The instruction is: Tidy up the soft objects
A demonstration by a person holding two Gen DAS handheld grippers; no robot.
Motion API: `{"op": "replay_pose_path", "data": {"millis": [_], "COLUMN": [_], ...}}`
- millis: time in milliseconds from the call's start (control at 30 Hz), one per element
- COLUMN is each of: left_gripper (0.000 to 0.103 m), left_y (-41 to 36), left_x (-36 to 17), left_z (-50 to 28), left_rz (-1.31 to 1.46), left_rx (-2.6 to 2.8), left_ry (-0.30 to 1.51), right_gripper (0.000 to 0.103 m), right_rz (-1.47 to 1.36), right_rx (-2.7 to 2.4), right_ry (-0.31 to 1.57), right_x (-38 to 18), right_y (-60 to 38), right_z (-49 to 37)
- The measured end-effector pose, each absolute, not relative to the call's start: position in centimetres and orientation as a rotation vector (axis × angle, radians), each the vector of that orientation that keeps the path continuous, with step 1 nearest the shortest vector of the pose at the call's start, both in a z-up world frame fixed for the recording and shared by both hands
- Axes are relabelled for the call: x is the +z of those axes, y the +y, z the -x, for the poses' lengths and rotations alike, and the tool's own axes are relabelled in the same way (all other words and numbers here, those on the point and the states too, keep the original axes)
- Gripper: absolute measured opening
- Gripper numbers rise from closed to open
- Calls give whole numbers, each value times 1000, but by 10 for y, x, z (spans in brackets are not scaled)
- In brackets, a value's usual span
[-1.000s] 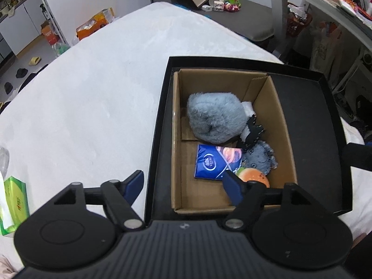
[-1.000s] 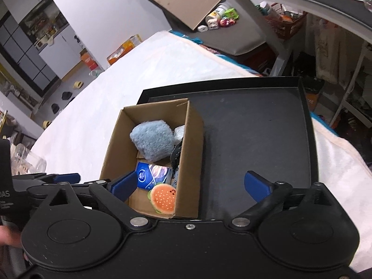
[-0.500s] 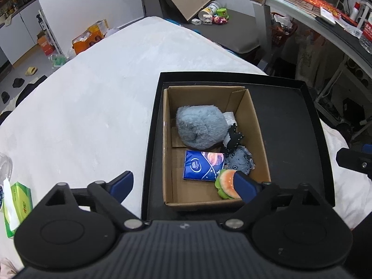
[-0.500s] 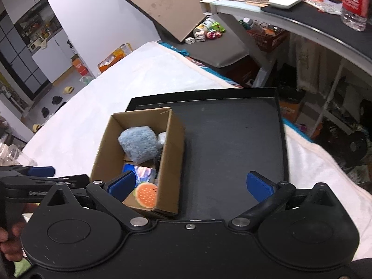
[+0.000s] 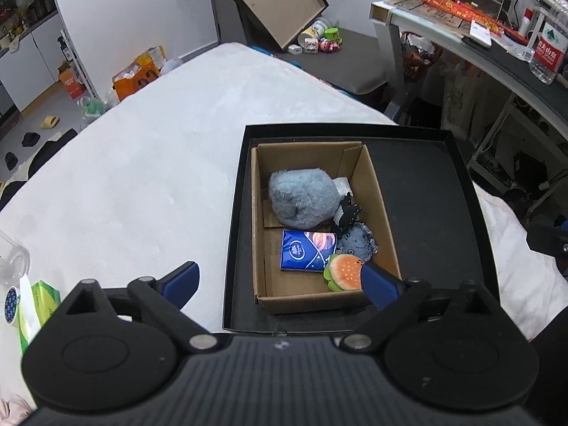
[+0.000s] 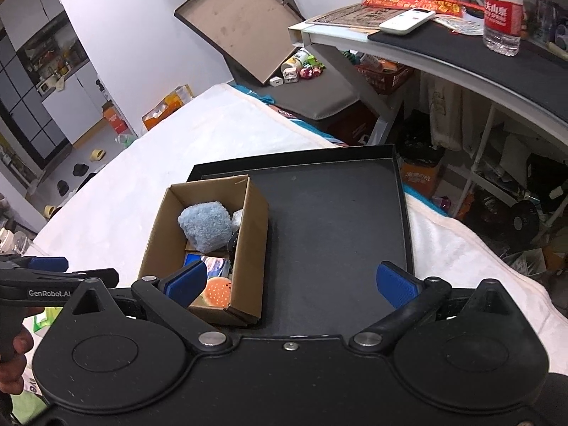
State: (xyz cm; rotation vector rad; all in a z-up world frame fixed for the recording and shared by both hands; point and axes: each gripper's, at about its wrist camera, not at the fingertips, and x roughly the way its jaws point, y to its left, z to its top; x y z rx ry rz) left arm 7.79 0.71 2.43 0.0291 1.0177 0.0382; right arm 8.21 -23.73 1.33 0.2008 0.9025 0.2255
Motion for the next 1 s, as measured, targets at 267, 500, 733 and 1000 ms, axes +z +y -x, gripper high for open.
{"op": "replay_pose_path", "data": {"millis": [267,500,733,1000], "left_gripper": [97,97,97,97], "left_y": [7,6,8,10], "left_x": [42,51,56,58], "left_z": [-63,-50,-41,-30], "left_rz": [-40,-30,-23,-12], "left_rx": [32,14,4,-1], "left_ry": [971,957,939,925], "right_gripper": [103,103,103,103], "right_rz": [-200,-189,-162,-163], "right_rx": [209,207,209,182], "right_ry": [888,870,849,840], "right_x": [23,32,44,46], "right_y": [-240,-238,-233,-234], "right_z": [-66,-55,-42,-31]}}
